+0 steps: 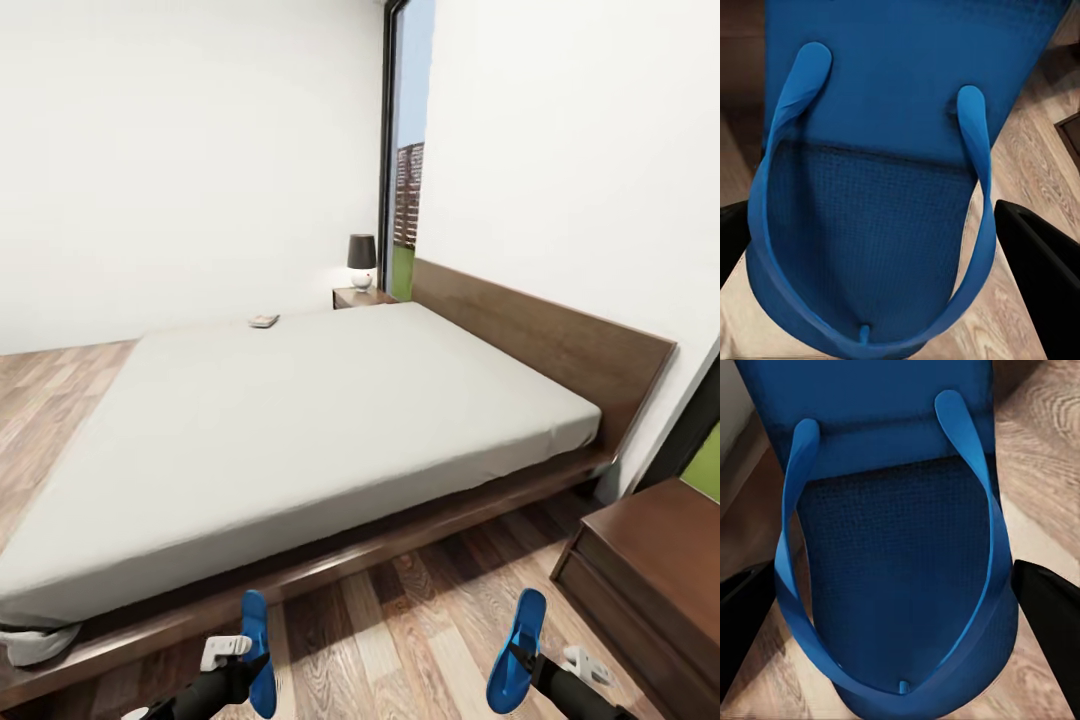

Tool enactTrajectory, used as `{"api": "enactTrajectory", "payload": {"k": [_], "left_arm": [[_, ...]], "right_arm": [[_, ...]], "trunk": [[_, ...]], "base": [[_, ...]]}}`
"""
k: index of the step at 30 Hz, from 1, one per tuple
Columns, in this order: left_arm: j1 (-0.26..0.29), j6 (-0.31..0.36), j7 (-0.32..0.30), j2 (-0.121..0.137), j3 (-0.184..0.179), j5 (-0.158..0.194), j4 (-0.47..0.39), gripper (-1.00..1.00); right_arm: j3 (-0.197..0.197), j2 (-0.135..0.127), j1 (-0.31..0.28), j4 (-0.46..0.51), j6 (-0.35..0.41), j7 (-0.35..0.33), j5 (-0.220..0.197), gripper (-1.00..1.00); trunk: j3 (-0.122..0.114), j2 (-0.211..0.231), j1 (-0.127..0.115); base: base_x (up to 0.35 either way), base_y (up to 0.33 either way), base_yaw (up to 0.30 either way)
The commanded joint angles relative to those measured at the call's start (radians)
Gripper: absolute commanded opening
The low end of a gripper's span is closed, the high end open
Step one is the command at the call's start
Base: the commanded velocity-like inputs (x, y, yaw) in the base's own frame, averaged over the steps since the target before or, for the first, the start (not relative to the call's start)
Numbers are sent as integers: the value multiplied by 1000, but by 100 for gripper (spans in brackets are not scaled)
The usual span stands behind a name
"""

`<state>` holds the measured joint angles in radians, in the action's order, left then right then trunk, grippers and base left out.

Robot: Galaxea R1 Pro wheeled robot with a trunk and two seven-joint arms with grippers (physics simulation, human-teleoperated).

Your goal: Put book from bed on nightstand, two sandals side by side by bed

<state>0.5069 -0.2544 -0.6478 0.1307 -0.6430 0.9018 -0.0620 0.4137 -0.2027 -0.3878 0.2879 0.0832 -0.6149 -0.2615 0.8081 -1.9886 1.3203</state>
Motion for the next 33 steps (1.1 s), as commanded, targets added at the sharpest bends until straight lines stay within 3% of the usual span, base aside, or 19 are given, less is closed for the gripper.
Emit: {"api": "enactTrajectory", "payload": {"k": [1, 33], "left_arm": [[1, -6, -1, 0, -7, 5, 1, -100], [1, -6, -1, 0, -7, 5, 1, -100]], "right_arm": [[4, 0, 0, 0, 9, -5, -10, -100], [4, 0, 0, 1, 9, -5, -10, -100]], "trunk": [[1, 0, 0], [1, 0, 0]], "base": [[0, 0, 294], [0, 0, 294]]}}
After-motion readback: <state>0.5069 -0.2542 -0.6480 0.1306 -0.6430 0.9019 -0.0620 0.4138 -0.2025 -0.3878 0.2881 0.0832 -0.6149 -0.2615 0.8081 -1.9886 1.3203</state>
